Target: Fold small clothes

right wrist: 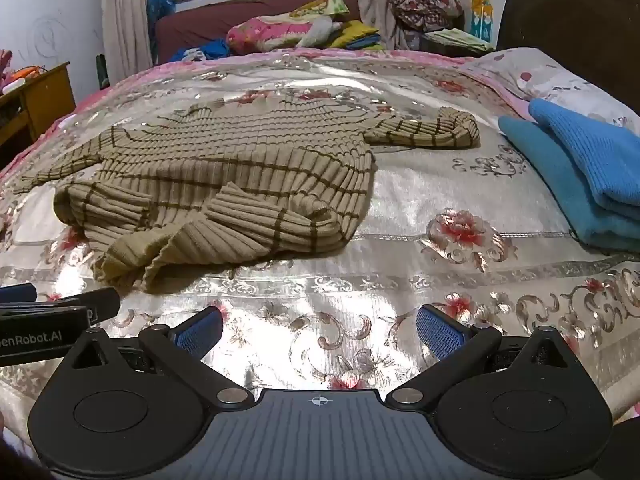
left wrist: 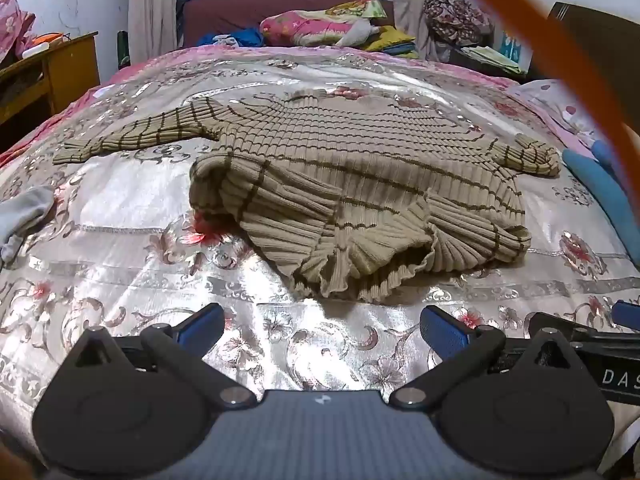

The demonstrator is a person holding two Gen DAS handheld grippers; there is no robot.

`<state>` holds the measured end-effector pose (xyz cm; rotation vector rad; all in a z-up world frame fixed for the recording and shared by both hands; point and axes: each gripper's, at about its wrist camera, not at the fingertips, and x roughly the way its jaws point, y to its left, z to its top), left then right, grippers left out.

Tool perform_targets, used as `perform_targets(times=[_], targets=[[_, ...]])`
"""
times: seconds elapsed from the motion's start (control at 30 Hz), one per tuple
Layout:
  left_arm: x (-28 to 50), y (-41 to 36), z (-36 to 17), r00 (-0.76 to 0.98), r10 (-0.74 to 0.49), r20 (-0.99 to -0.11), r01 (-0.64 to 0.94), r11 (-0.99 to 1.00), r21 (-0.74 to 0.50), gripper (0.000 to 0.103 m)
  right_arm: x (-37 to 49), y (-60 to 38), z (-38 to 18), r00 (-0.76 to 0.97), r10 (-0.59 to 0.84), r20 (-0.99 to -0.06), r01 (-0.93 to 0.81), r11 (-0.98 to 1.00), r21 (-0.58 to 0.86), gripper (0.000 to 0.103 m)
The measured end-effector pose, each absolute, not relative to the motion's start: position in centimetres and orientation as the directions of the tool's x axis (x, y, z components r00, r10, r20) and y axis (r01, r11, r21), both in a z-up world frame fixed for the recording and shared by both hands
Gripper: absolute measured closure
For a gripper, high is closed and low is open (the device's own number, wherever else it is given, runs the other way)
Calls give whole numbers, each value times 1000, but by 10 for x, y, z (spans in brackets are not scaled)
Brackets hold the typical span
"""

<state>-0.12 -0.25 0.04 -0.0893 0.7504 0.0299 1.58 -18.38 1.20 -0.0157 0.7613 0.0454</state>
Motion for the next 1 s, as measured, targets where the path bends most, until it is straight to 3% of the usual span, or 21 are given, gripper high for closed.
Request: perform_targets(times=[1.0], targets=[[-3, -1, -4, 696, -3, -718, -77, 994, -78, 0, 11, -182, 12, 726, 25, -687, -43, 999, -9, 0]])
